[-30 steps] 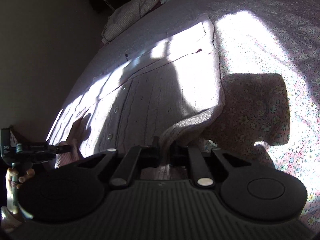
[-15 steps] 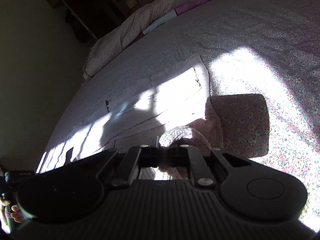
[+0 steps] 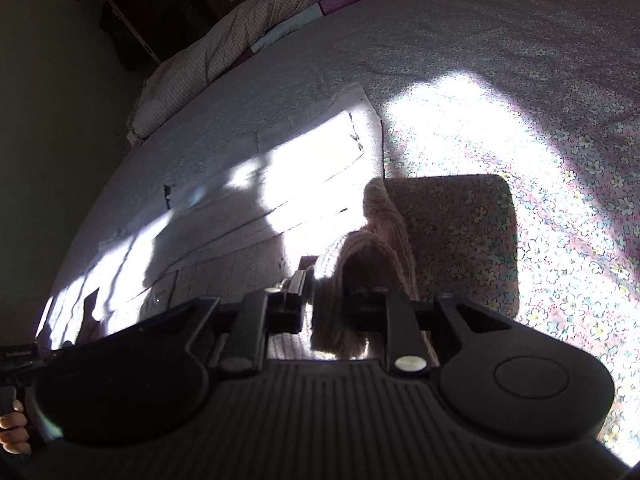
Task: Fold small clothes
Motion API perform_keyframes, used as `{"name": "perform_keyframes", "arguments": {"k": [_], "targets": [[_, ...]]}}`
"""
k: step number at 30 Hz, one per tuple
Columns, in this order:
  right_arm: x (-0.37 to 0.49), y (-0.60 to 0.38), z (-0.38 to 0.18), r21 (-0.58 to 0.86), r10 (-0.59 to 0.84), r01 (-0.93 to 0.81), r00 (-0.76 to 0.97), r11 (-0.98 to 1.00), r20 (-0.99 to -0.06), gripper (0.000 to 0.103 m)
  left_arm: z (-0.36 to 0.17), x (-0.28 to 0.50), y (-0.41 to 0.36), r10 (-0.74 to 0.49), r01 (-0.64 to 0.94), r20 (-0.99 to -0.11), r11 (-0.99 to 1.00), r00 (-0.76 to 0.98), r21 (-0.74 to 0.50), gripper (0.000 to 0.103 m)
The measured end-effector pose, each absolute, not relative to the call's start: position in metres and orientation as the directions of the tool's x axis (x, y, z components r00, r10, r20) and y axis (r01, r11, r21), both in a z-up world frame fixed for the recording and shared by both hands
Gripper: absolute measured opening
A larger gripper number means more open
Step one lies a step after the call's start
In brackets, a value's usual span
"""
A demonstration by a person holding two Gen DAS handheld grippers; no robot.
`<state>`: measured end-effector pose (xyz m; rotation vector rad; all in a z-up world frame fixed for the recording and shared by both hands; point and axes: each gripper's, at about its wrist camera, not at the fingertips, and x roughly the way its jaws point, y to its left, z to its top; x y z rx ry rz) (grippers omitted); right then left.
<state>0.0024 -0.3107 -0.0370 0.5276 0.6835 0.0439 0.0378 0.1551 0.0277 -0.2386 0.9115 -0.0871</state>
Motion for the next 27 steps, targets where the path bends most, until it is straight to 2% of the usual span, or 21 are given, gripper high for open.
{"name": "perform_keyframes", "arguments": {"k": [1, 4, 7, 11, 13, 15, 18, 22, 26, 27], "targets": [[-0.001, -0.31, -0.033, 0.467, 0.213, 0.118, 0.775, 0.876, -0.595, 0.033, 0.032, 0.032, 0.154, -0.168, -0.009, -0.765, 0.975, 0.622, -0.221, 0.068], [-0.012, -0.304, -0.023, 0.397, 0.194, 0.083, 0.769, 0.914, -0.609, 0.041, 0.045, 0.011, 0.147, -0.145, 0.043, -0.751, 0.987, 0.644, -0.153, 0.074], [-0.028, -0.294, -0.011, 0.31, 0.169, 0.035, 0.78, 0.95, -0.603, 0.052, 0.056, -0.003, 0.141, -0.135, 0.079, -0.74, 0.991, 0.659, -0.111, 0.075], [-0.048, -0.277, 0.003, 0.185, 0.141, -0.038, 0.803, 0.982, -0.579, 0.054, 0.065, -0.019, 0.136, -0.135, 0.114, -0.721, 0.99, 0.679, -0.079, 0.076], [-0.056, -0.264, 0.007, 0.107, 0.137, -0.091, 0.81, 0.99, -0.57, 0.061, 0.069, -0.024, 0.13, -0.142, 0.143, -0.715, 0.988, 0.685, -0.058, 0.076], [-0.06, -0.251, 0.009, 0.033, 0.134, -0.14, 0.813, 0.99, -0.567, 0.065, 0.072, -0.028, 0.121, -0.158, 0.196, -0.715, 0.98, 0.681, -0.03, 0.076], [-0.061, -0.228, 0.008, -0.093, 0.125, -0.217, 0.808, 0.972, -0.575, 0.065, 0.071, -0.031, 0.106, -0.175, 0.258, -0.716, 0.966, 0.676, 0.009, 0.076], [-0.056, -0.208, 0.002, -0.164, 0.134, -0.284, 0.791, 0.945, -0.597, 0.065, 0.061, -0.031, 0.087, -0.176, 0.305, -0.734, 0.951, 0.656, 0.045, 0.077], [-0.052, -0.19, -0.002, -0.233, 0.134, -0.339, 0.78, 0.912, -0.612, 0.065, 0.054, -0.032, 0.069, -0.194, 0.361, -0.732, 0.93, 0.653, 0.075, 0.091], [-0.051, -0.185, -0.003, -0.263, 0.125, -0.35, 0.78, 0.899, -0.613, 0.065, 0.052, -0.033, 0.062, -0.199, 0.384, -0.727, 0.918, 0.657, 0.096, 0.092]]}}
